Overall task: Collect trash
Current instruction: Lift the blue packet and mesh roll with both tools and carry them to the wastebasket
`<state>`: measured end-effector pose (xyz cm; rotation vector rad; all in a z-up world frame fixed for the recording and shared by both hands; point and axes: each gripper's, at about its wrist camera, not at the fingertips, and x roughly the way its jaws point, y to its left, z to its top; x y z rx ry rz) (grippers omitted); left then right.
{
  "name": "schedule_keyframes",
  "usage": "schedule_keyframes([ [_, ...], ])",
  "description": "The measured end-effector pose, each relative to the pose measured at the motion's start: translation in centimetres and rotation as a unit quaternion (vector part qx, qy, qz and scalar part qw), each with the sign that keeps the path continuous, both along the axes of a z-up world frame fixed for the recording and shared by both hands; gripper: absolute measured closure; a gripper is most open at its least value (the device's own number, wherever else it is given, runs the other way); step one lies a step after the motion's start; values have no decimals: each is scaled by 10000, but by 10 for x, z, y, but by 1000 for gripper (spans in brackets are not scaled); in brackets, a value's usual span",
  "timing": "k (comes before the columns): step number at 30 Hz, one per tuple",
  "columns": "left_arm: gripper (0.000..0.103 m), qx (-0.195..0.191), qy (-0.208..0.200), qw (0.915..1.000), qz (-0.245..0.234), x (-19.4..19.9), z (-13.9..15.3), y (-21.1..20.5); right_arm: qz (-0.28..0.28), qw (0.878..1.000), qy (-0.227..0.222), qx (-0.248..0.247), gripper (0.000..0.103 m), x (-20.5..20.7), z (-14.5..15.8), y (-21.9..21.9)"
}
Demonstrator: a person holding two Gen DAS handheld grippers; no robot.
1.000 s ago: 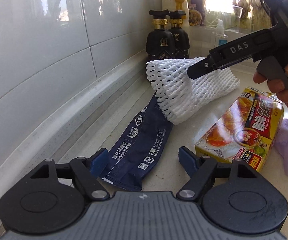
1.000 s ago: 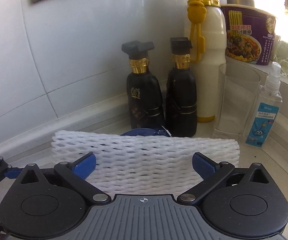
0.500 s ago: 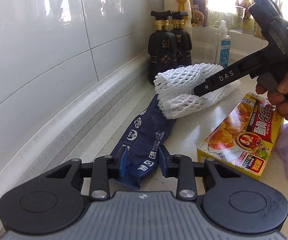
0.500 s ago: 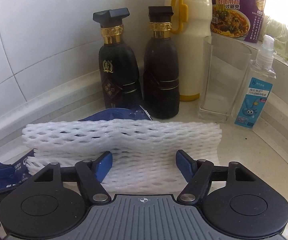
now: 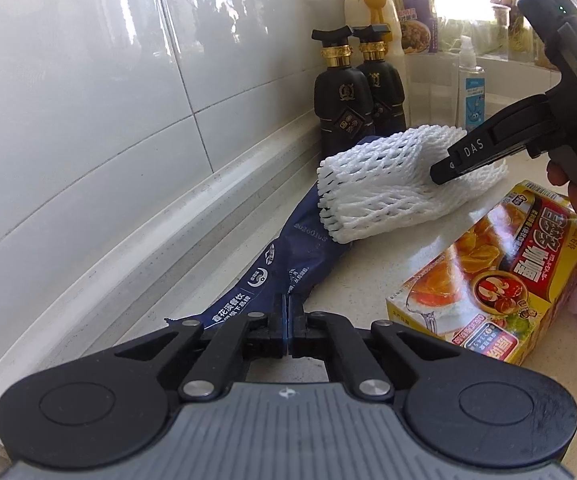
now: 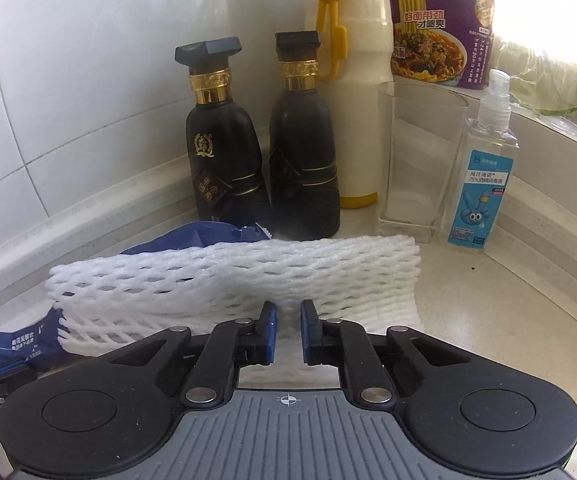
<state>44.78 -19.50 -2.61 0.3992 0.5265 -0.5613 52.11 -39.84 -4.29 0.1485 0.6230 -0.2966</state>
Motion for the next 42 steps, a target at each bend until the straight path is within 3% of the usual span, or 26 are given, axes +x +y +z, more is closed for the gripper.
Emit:
schedule_keyframes([
  [9, 103, -383, -105, 9991, 128, -7, 19, 6, 228, 9991, -358, -40, 95, -21, 30, 3],
  [24, 103, -522, -326, 9978, 253, -32, 46, 23, 271, 9967, -757, -88, 96, -57, 72, 12],
  [32, 103, -626, -406, 9965, 379, -56, 71, 42, 377, 9948, -926, -189, 96, -94, 103, 32],
  [42, 103, -626, -481, 9955, 519, -94, 86, 62, 512, 9937, -974, -219, 96, -140, 121, 56],
])
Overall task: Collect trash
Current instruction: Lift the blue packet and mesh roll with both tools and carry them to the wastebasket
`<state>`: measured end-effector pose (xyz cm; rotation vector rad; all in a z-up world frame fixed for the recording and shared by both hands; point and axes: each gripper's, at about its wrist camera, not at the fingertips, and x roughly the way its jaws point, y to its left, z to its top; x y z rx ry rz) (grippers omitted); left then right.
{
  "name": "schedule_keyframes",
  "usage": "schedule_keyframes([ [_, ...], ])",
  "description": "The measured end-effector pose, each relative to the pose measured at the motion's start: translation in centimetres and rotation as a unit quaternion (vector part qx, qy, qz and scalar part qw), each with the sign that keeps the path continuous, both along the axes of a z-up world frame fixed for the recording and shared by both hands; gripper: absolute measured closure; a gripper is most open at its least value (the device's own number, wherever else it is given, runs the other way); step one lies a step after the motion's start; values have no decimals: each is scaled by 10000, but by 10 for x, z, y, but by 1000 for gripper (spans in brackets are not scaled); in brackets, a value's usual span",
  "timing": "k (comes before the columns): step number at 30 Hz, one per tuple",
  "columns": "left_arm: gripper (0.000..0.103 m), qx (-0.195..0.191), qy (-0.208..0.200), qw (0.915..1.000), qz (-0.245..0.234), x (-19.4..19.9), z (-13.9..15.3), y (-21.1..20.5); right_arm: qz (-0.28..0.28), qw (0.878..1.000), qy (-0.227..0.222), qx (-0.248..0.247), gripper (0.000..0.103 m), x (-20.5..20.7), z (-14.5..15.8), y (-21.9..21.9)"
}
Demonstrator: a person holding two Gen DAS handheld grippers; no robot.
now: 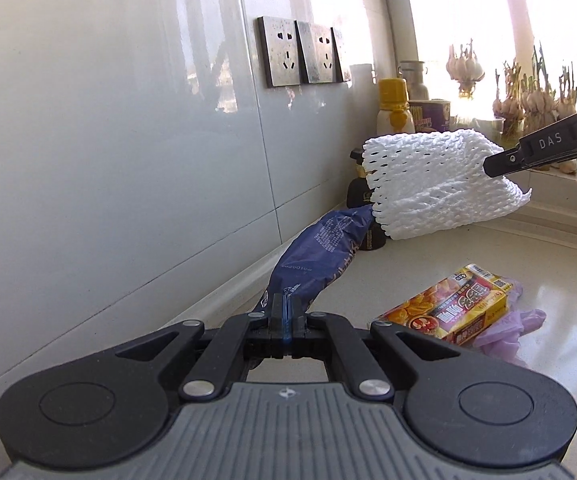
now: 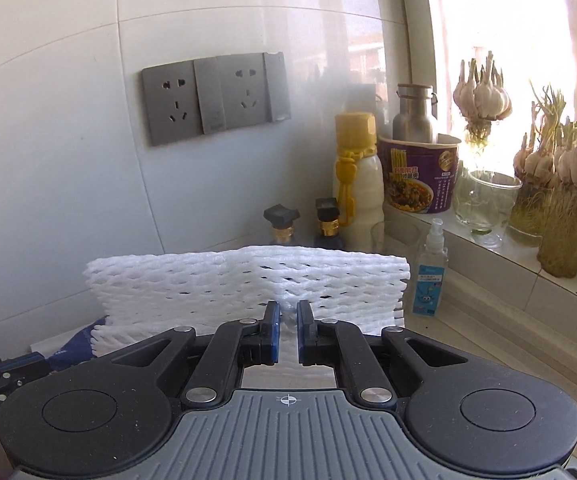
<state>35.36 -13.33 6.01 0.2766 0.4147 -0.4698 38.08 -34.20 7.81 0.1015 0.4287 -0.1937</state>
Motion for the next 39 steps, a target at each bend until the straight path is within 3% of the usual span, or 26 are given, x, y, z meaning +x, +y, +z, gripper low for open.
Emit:
schedule_keyframes([
  [22, 103, -109, 116, 9996, 249, -95, 3, 42, 640, 9979, 76, 76, 96, -98, -7, 57],
  [39, 103, -479, 398, 9955, 712, -157, -24, 108, 1356, 9898, 429, -33, 96, -161, -42, 128],
])
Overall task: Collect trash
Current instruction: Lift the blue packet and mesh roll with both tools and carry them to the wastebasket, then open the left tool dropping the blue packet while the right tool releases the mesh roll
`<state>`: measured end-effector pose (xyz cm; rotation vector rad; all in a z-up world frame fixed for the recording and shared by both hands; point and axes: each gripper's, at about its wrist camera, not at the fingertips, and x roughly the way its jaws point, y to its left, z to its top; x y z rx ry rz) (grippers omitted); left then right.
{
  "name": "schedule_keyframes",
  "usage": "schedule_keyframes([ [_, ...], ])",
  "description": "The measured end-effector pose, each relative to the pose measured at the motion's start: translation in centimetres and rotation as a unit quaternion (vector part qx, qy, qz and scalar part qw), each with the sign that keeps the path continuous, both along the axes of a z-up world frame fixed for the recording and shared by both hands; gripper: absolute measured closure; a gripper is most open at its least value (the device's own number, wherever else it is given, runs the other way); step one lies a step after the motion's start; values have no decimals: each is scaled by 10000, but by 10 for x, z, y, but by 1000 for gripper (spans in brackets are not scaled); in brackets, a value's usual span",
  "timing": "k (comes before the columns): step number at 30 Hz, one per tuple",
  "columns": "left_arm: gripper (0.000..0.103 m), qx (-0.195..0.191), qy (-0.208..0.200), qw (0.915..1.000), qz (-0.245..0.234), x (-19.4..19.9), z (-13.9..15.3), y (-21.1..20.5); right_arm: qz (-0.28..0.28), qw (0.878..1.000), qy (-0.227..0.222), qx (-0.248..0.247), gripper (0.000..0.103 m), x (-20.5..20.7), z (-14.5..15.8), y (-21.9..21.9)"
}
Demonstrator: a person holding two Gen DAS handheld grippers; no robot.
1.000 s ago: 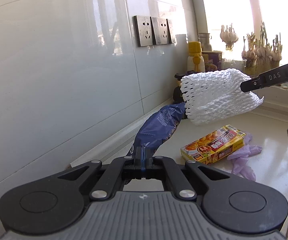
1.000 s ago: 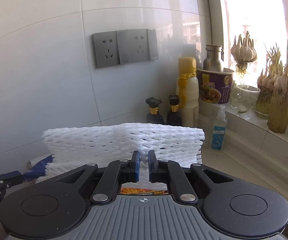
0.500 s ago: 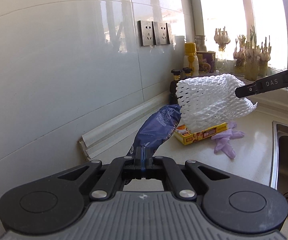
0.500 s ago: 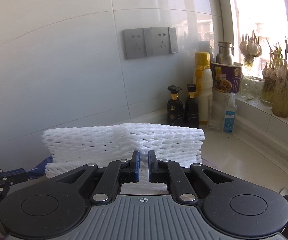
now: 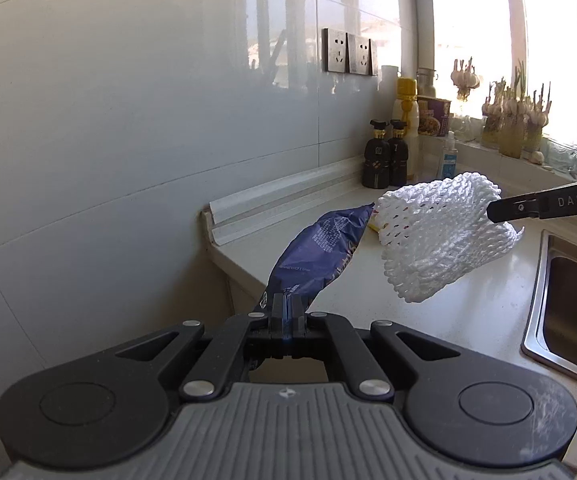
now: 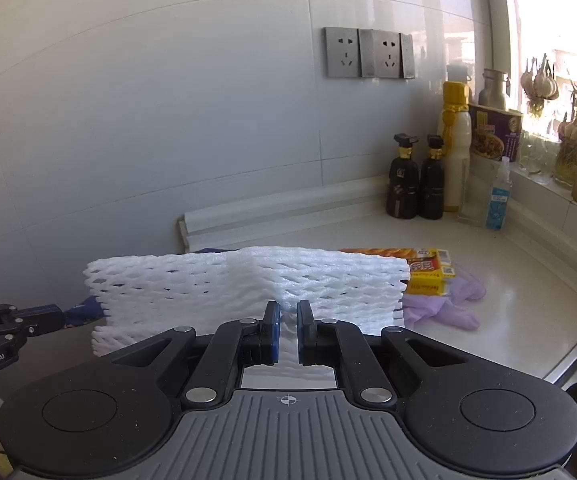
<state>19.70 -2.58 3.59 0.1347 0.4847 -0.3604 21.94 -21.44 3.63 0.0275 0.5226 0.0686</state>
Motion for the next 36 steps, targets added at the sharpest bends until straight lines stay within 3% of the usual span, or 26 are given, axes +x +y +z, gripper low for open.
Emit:
schedule_keyframes([
  [7, 103, -250, 178, 9990, 327, -14, -17, 31, 464, 9987, 121, 161, 96, -10, -15, 45],
  [21, 103, -334, 514, 9937, 937, -29, -63, 91, 1179, 9904, 606, 382, 96, 13, -77, 146],
  [27, 103, -594, 805, 9884, 1143, -24, -95, 110, 1021, 9839, 1084, 990, 96, 35, -133, 173],
  [36, 103, -836, 1510, 9787, 1108, -3, -172, 118, 195, 9650, 2051, 1623, 96, 71, -248, 188],
])
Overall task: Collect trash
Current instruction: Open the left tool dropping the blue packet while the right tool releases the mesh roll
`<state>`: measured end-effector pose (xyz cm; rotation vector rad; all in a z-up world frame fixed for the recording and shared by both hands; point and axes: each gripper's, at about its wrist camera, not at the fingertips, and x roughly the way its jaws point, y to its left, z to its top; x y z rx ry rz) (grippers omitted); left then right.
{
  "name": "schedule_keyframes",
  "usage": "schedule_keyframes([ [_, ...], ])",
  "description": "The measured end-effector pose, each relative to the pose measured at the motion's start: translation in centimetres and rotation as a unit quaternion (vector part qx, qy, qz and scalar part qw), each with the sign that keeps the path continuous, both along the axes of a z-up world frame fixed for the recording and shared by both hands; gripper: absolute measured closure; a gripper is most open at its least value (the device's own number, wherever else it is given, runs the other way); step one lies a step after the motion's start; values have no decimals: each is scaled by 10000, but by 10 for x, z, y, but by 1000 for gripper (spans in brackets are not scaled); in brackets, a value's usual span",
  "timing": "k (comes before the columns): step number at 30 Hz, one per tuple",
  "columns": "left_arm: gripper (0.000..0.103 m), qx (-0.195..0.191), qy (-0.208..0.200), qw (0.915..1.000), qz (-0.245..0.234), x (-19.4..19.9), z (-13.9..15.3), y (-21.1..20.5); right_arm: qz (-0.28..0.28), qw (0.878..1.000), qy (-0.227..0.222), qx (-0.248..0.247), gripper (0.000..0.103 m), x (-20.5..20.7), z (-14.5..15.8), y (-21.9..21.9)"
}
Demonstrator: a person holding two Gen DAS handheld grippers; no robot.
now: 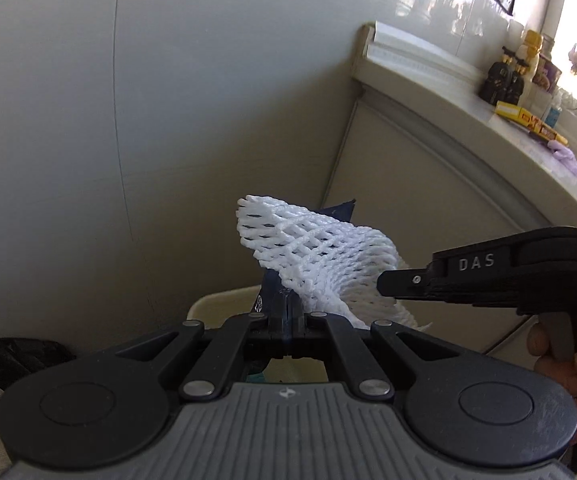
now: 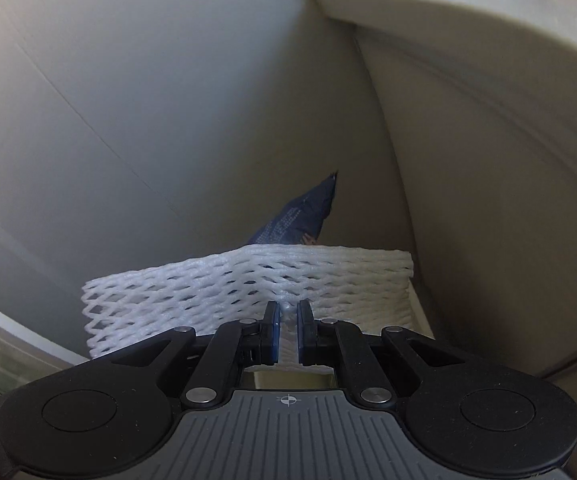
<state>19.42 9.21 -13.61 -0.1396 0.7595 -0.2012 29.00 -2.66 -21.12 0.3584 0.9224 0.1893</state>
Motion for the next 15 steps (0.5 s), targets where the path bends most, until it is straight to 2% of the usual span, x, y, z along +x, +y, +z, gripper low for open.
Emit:
schedule_keyframes([
  [6, 103, -144, 540, 9984, -41, 24, -53, 2, -517, 9968, 616, -3, 95, 27, -69, -4],
  [15, 103, 72, 1293, 9915, 151, 48, -109, -1, -704, 9898, 1212, -238, 95, 71, -142, -5],
])
